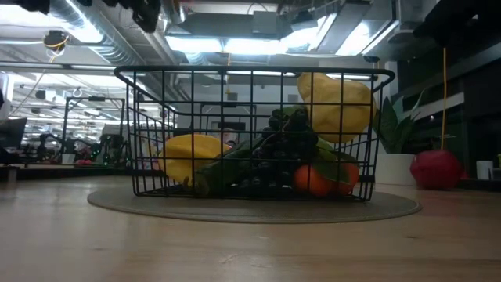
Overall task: Build produce basket
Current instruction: Put the tangerines into the black wire basket
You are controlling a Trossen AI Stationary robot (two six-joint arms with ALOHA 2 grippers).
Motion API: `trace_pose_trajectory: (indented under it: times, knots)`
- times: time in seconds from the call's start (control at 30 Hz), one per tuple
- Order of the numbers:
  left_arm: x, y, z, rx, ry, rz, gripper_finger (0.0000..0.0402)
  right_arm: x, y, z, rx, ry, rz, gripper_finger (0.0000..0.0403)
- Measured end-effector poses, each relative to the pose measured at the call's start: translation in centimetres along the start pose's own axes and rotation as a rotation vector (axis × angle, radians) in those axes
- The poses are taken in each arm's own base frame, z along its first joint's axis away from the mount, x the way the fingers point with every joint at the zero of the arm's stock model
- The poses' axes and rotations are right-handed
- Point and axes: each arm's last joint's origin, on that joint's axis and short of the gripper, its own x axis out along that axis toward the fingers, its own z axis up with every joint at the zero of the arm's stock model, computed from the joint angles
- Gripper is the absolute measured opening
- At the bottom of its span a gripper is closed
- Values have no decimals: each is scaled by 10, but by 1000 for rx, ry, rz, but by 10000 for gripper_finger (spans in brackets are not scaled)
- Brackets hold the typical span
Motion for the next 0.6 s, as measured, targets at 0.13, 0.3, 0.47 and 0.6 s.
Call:
trace_pose_trajectory:
  times: [0.13, 0.3, 0.47, 0.6]
  knots:
    - [8, -1, -13, -69, 55, 5, 0, 0, 0, 0, 0, 0, 0, 124]
    - [22, -1, -30, -121, 134, 17, 0, 0, 0, 0, 0, 0, 0, 124]
    - [33, -1, -43, -144, 182, 27, 0, 0, 0, 0, 0, 0, 0, 124]
    - [37, -1, -48, -146, 194, 29, 8, 0, 0, 0, 0, 0, 0, 124]
